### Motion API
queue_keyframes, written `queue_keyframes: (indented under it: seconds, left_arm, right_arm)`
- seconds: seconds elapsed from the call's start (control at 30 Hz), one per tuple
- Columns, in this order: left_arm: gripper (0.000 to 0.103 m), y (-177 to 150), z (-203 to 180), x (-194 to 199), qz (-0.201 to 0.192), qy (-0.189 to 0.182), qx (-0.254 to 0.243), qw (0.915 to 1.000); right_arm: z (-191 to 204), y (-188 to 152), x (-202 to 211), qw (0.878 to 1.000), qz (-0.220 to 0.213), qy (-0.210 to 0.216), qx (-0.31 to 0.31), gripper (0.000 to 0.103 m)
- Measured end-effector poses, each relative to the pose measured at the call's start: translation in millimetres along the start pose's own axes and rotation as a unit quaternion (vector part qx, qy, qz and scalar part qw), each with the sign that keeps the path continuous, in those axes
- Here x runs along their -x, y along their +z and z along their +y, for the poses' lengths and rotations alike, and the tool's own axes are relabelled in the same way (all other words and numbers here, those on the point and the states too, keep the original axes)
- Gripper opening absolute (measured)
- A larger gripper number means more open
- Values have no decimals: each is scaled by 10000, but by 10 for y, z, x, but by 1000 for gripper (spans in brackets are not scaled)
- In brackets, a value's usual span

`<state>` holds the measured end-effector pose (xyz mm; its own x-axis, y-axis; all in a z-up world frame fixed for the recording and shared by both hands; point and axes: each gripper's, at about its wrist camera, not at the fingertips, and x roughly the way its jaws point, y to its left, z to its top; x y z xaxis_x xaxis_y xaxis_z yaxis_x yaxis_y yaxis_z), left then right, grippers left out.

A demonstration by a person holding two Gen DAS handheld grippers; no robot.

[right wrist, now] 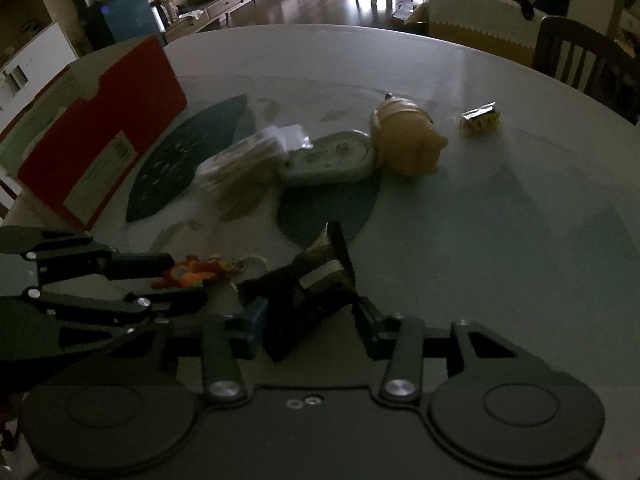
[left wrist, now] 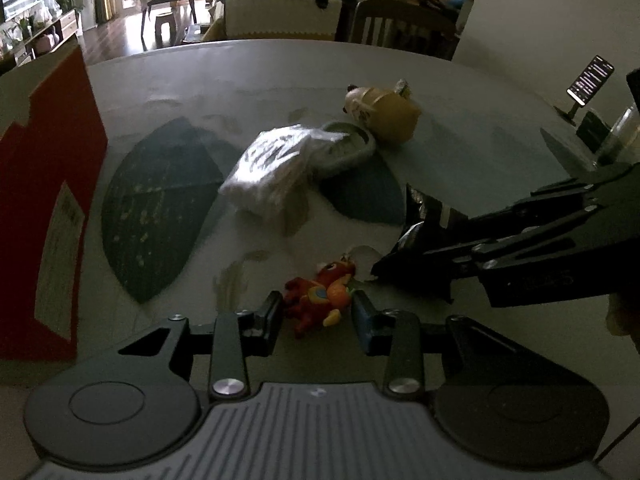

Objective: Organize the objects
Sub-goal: 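Carry the orange toy and black pouch over the box with both grippers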

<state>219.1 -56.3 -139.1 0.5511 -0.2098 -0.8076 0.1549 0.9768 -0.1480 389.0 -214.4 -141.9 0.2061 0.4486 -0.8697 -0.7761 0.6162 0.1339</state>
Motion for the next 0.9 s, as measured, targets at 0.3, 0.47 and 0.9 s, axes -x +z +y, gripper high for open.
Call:
queue_keyframes:
  seconds: [0.3, 0.47, 0.9]
  left_arm:
    - [36, -146, -2, 320, -181, -220, -42, 9996]
    - [36, -188, 21, 522, -354, -374, -48, 9987]
    - [36, -248, 324, 1080, -736, -747, -10, 9945]
  right_arm:
    - [175, -206, 236, 9999, -116, -6, -5, 39]
    - [302, -252, 428, 9997, -239, 51, -81, 37]
    - [798, -261, 886, 9977, -643, 84, -173, 36]
